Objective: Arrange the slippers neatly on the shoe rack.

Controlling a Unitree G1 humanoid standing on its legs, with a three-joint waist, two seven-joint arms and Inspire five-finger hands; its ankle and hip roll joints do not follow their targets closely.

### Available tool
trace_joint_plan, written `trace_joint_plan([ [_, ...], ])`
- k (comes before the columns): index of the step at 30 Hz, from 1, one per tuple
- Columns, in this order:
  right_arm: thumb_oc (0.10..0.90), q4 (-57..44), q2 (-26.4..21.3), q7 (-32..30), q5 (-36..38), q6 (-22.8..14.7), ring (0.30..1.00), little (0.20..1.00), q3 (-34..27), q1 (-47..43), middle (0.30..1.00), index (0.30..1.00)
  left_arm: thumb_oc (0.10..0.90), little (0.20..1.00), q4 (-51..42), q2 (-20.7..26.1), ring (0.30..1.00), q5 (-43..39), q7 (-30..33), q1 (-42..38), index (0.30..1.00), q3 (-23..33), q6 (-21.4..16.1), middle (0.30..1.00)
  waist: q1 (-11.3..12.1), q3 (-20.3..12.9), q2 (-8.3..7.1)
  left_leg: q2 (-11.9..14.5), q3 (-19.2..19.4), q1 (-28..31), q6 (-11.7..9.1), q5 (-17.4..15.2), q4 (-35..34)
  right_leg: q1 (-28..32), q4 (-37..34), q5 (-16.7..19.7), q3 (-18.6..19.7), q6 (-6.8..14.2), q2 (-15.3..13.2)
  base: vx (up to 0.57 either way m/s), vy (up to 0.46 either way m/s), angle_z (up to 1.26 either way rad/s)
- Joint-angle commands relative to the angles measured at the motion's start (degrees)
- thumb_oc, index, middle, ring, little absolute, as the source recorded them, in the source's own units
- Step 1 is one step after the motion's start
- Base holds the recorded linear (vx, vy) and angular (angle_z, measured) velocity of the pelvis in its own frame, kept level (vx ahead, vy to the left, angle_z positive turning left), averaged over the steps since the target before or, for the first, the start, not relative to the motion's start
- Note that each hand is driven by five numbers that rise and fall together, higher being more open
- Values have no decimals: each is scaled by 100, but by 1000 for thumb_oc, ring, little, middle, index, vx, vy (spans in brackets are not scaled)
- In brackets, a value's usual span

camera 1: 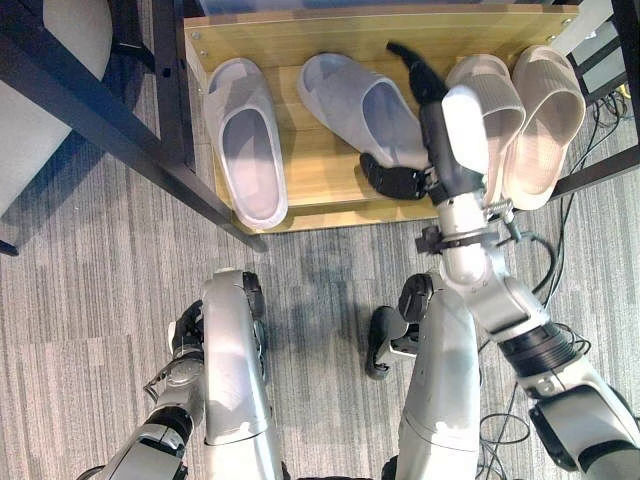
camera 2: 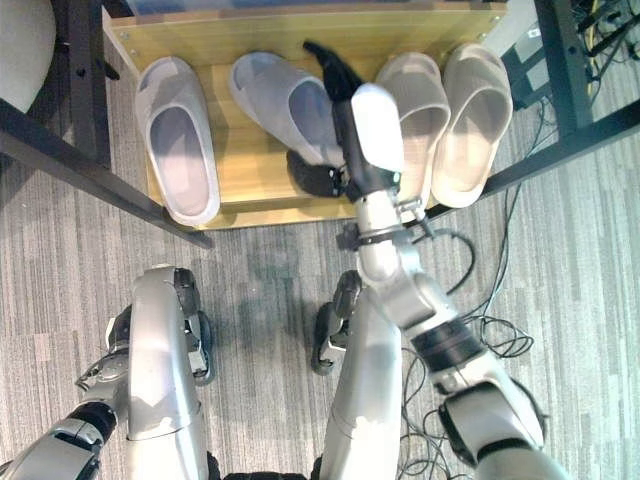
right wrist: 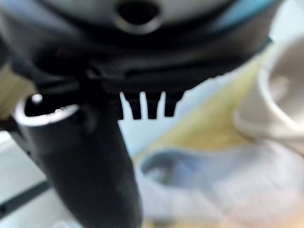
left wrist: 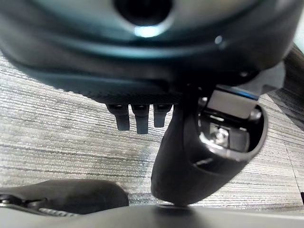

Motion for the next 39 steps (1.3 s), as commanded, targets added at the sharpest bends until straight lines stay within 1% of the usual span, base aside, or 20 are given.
trace_joint_plan([
  [1, 800, -1242, 123, -139, -115, -289, 900, 900, -344, -227, 900, 900, 800, 900, 46, -822, 900, 454, -246, -6, 900, -349, -30, 900, -62, -146, -51, -314, -229, -40, 418, -233, -187, 176, 76, -786, 130, -279, -48, 0, 0, 0],
  [4, 800, -1363, 194, -211, -255, -220, 900, 900, -453, -15, 900, 900, 800, 900, 60, -844, 900, 532, -206, -18, 900, -354, -7, 900, -89, -146, -48, -306, -224, -40, 421, -239, -200, 176, 64, -786, 133, -275, -45, 0, 0, 0],
  [12, 800, -1656, 401, -279, -317, -179, 900, 900, -552, 352, 900, 900, 800, 900, 60, -885, 900, 564, -138, -28, 900, -382, 4, 900, -137, -146, -41, -309, -226, -40, 427, -239, -199, 176, 73, -799, 150, -277, -27, 0, 0, 0],
  [17, 800, -1650, 539, -202, -248, -144, 900, 900, -325, 452, 900, 900, 800, 900, 76, -924, 900, 587, -136, -54, 900, -445, 55, 900, -160, -146, -18, -328, -232, -40, 429, -231, -183, 176, 82, -813, 149, -280, -26, 0, 0, 0],
  [19, 800, -1746, 670, -69, -36, -203, 900, 900, -202, 537, 900, 900, 800, 900, 72, -945, 900, 595, -122, -65, 900, -481, 74, 900, -162, -146, -16, -332, -233, -40, 429, -231, -191, 176, 74, -813, 147, -284, -25, 0, 0, 0],
  [27, 800, -2003, 860, 246, 275, -266, 900, 900, 259, 788, 900, 900, 800, 900, 21, -963, 900, 585, -101, -27, 900, -523, 142, 900, -174, -146, -37, -316, -217, -40, 423, -207, -234, 176, 49, -794, 154, -290, -17, 0, 0, 0],
  [36, 800, -2158, 940, 352, 357, -322, 900, 900, 565, 752, 900, 900, 800, 900, -83, -908, 900, 591, -87, 80, 900, -556, 151, 900, -164, -146, 7, -332, -215, -40, 412, -176, -228, 176, 13, -753, 158, -297, -14, 0, 0, 0],
  [37, 800, -2277, 912, 326, 332, -411, 900, 900, 549, 715, 900, 900, 800, 900, -108, -886, 900, 580, -88, 113, 900, -533, 136, 900, -156, -146, 18, -332, -206, -40, 406, -160, -236, 176, 10, -743, 168, -296, -12, 0, 0, 0],
  [39, 800, -2349, 885, 344, 307, -438, 900, 900, 543, 701, 900, 900, 800, 900, -108, -872, 900, 592, -103, 146, 900, -524, 139, 900, -152, -146, 20, -342, -209, -40, 406, -161, -230, 176, 14, -741, 173, -297, -9, 0, 0, 0],
])
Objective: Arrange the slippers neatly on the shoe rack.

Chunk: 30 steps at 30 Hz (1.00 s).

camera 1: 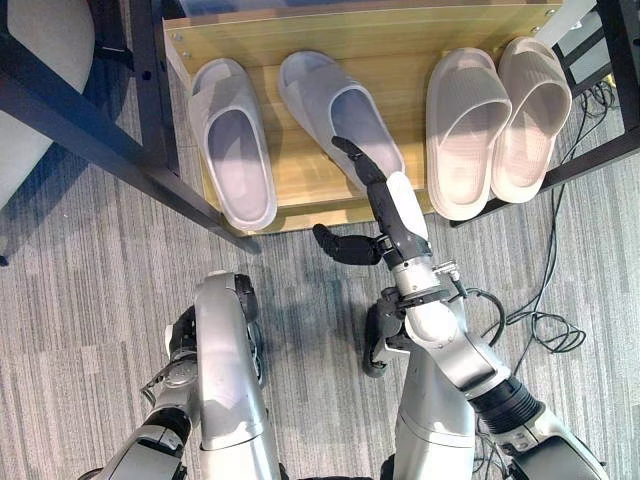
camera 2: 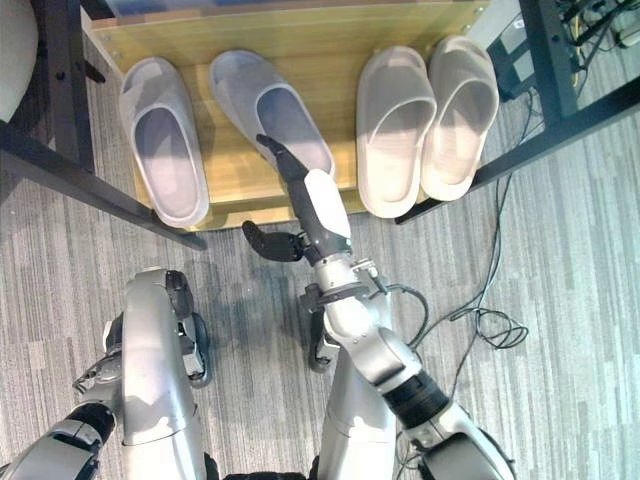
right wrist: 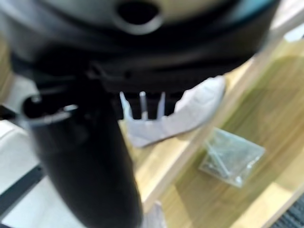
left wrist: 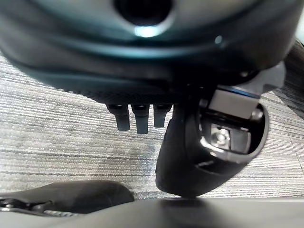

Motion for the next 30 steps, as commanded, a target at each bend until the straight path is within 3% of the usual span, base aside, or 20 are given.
trace_joint_plan([
  [1, 800, -1449, 146, -64, -52, -580, 900, 900, 58, -308, 900, 900, 800, 900, -139, -876, 900, 455, -204, 90, 900, -630, 8, 900, 4, -149, 29, -357, -194, -6, 407, -148, -265, 210, 11, -744, 164, -331, -76, 0, 0, 0],
  [12, 800, -1516, 175, -32, 321, -760, 900, 900, 155, -673, 900, 900, 800, 900, 15, -907, 900, 483, -206, 41, 900, -652, -15, 900, 28, -149, 33, -365, -233, -6, 385, -142, -229, 210, 65, -763, 164, -321, -83, 0, 0, 0],
  [17, 800, -1764, 85, -288, -185, -795, 900, 900, -36, -581, 900, 900, 800, 900, 75, -920, 900, 554, -175, 88, 900, -563, -51, 900, 6, -149, 18, -364, -249, -6, 387, -148, -205, 210, 77, -763, 173, -317, -89, 0, 0, 0],
  [20, 800, -1873, -43, -564, -720, -675, 900, 900, -329, -305, 900, 900, 800, 900, 57, -944, 900, 626, -136, 154, 900, -514, -93, 900, -22, -149, 2, -352, -244, -6, 396, -156, -200, 210, 83, -767, 175, -306, -89, 0, 0, 0],
  [27, 800, -1747, -58, -850, -968, -433, 900, 900, -662, 382, 900, 900, 800, 900, 118, -1076, 900, 804, -22, 188, 900, -611, -99, 900, -82, -149, -22, -354, -207, -6, 407, -177, -168, 210, 128, -798, 214, -308, -80, 2, -13, -3],
  [30, 800, -1708, -93, -1124, -1414, -262, 900, 900, -881, 599, 900, 900, 800, 900, 7, -1048, 900, 810, 58, 218, 900, -596, -141, 900, -114, -149, 19, -353, -213, -6, 409, -177, -167, 210, 126, -823, 206, -322, -87, 0, 0, 0],
])
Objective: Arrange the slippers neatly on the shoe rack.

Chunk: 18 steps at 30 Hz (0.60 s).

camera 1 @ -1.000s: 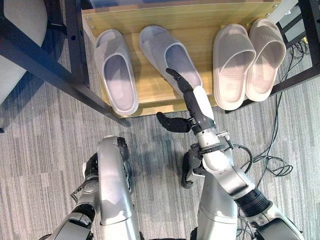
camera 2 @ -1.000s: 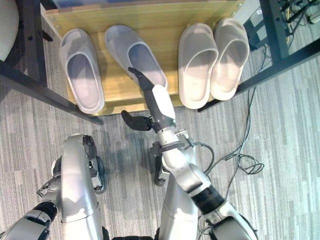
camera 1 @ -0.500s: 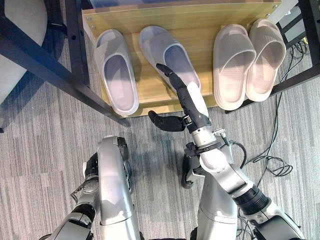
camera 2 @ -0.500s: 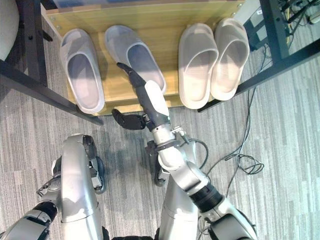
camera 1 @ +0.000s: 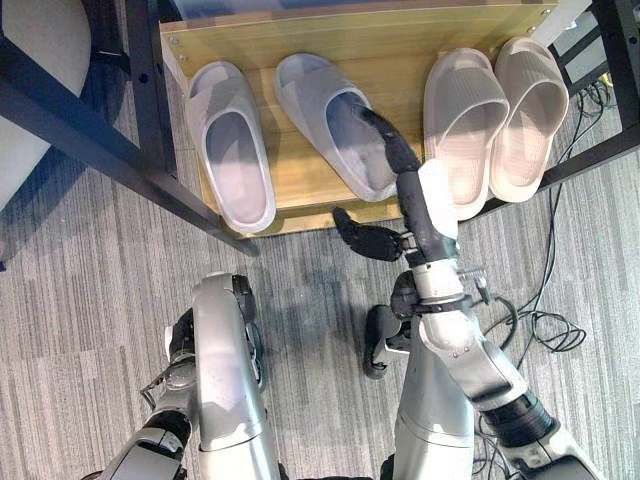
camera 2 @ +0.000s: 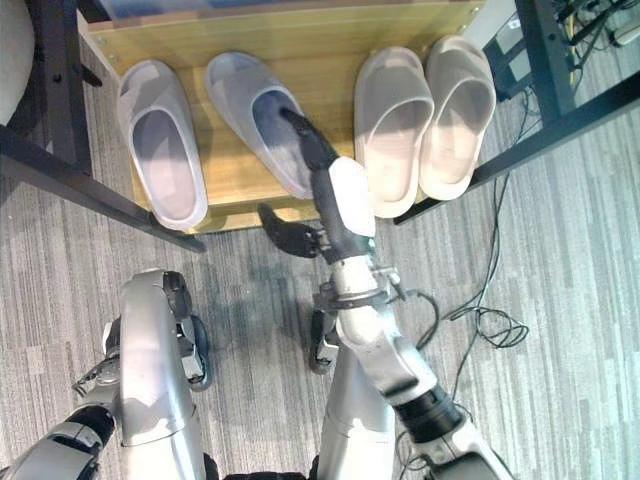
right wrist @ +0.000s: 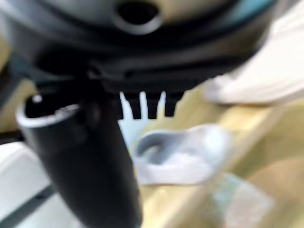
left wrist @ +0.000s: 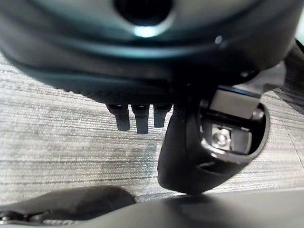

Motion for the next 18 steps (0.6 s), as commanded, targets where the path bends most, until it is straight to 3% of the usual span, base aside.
trace_joint_plan([
  [1, 800, -1032, -43, -723, -759, -169, 900, 900, -270, -218, 900, 900, 800, 900, -18, -1040, 900, 419, -93, 158, 900, -616, -147, 900, -49, -149, 31, -416, -229, -13, 404, -75, -292, 240, 28, -803, 172, -356, -105, 0, 0, 0],
  [18, 800, -201, 213, -540, -381, 100, 900, 900, 101, -205, 900, 900, 800, 900, 99, -1179, 900, 471, -114, 47, 900, -796, -5, 900, -74, -149, 33, -428, -222, -13, 391, -111, -264, 240, 43, -806, 198, -351, -90, 1, 0, 0],
])
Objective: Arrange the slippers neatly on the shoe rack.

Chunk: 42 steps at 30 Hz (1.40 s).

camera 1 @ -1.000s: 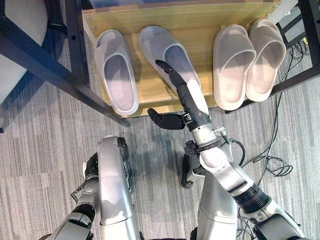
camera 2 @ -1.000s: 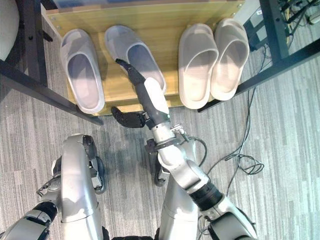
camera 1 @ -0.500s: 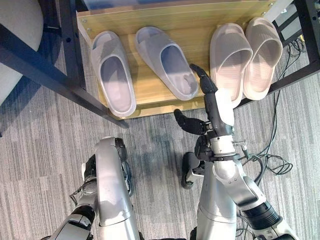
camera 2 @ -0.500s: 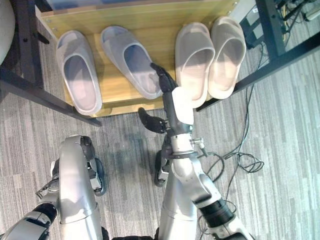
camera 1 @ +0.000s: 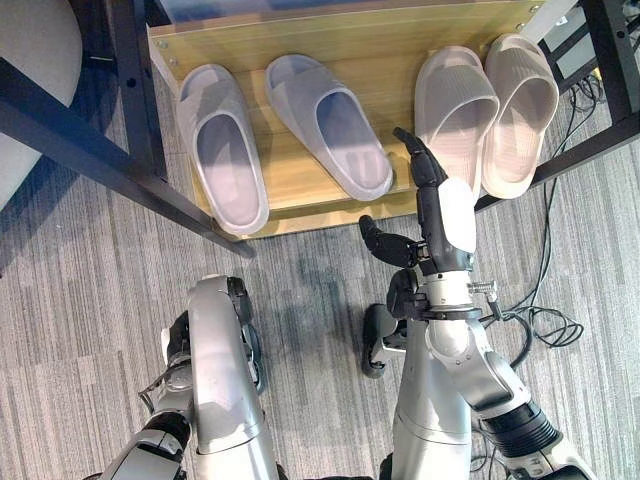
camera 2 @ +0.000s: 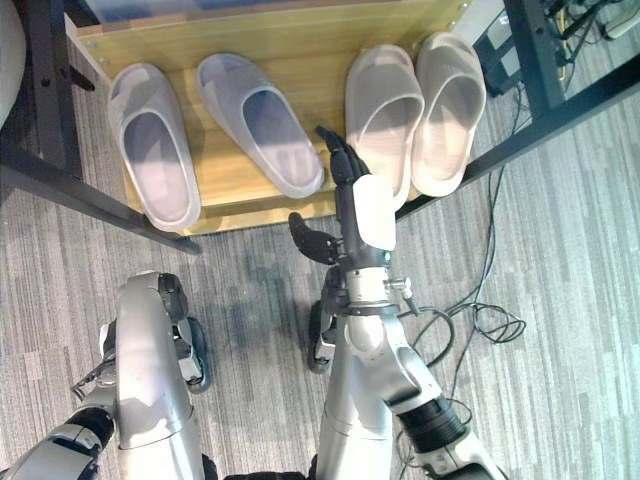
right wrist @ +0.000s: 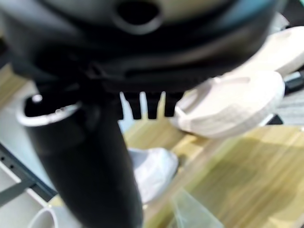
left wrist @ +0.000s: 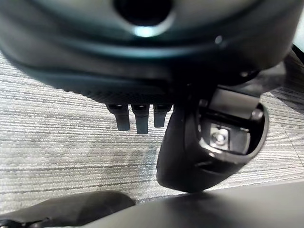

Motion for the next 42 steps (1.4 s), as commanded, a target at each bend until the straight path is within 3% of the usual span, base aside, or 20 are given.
trace_joint_plan([
  [1, 800, -431, 168, -141, 27, -138, 900, 900, 194, -221, 900, 900, 800, 900, 100, -1171, 900, 410, -302, 10, 900, -787, -3, 900, 14, -145, 50, -420, -222, -28, 391, -109, -265, 229, 26, -810, 191, -340, -97, 0, 0, 0],
  [11, 800, -166, 292, 43, 345, -67, 900, 900, 361, -162, 900, 900, 800, 900, -1, -1083, 900, 328, -302, 60, 900, -774, 28, 900, 15, -145, 93, -424, -241, -28, 383, -100, -208, 229, 82, -813, 166, -341, -102, 0, 0, 0],
  [22, 800, -233, 374, 685, 1187, -309, 900, 900, 941, -496, 900, 900, 800, 900, -193, -940, 900, 314, -390, 118, 900, -816, 131, 900, 88, -145, 60, -425, -210, -28, 351, -27, -314, 229, 50, -769, 182, -370, -107, 0, 0, 0],
  [42, 800, -537, 341, 1175, 2017, -578, 900, 900, 1322, -787, 900, 900, 800, 900, -382, -803, 900, 290, -466, 256, 900, -755, 176, 900, 177, -145, 104, -423, -261, -28, 337, -32, -282, 229, 54, -744, 150, -358, -110, 0, 0, 0],
])
